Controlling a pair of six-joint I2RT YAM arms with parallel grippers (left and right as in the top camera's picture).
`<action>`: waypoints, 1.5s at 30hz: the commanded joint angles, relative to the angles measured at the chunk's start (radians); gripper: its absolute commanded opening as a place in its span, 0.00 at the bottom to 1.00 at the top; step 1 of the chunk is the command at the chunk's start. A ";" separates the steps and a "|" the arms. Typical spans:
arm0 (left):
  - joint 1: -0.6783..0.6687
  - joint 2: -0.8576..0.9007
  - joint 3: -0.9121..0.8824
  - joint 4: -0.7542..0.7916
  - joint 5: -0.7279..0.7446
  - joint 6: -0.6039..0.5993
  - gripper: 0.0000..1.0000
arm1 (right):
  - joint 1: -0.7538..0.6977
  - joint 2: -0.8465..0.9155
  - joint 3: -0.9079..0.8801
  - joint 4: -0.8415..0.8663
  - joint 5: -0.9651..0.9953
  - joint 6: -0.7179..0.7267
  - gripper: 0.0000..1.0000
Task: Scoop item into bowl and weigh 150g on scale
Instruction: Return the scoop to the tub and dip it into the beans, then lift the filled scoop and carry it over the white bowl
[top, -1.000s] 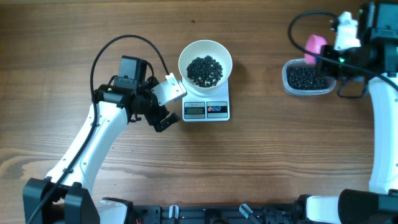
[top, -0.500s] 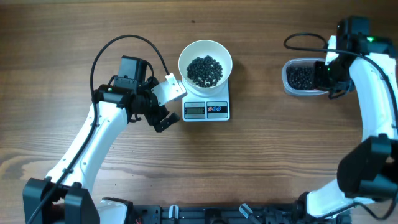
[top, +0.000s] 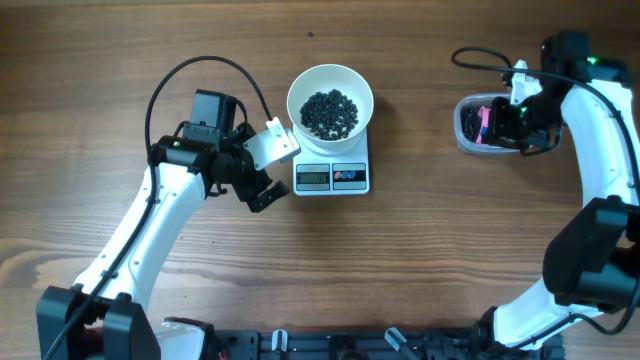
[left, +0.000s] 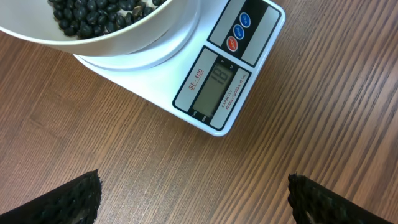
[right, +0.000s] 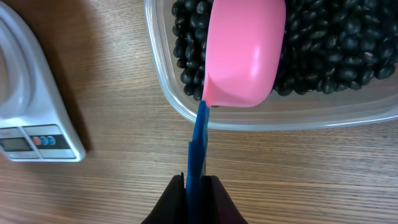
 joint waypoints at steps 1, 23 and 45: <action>0.004 0.007 0.003 0.003 0.023 0.012 1.00 | -0.028 0.016 -0.010 -0.002 -0.116 0.008 0.04; 0.004 0.007 0.003 0.003 0.023 0.012 1.00 | -0.406 0.016 -0.010 -0.119 -0.605 -0.438 0.04; 0.004 0.007 0.003 0.003 0.023 0.012 1.00 | 0.097 0.016 0.006 0.263 -0.841 -0.050 0.04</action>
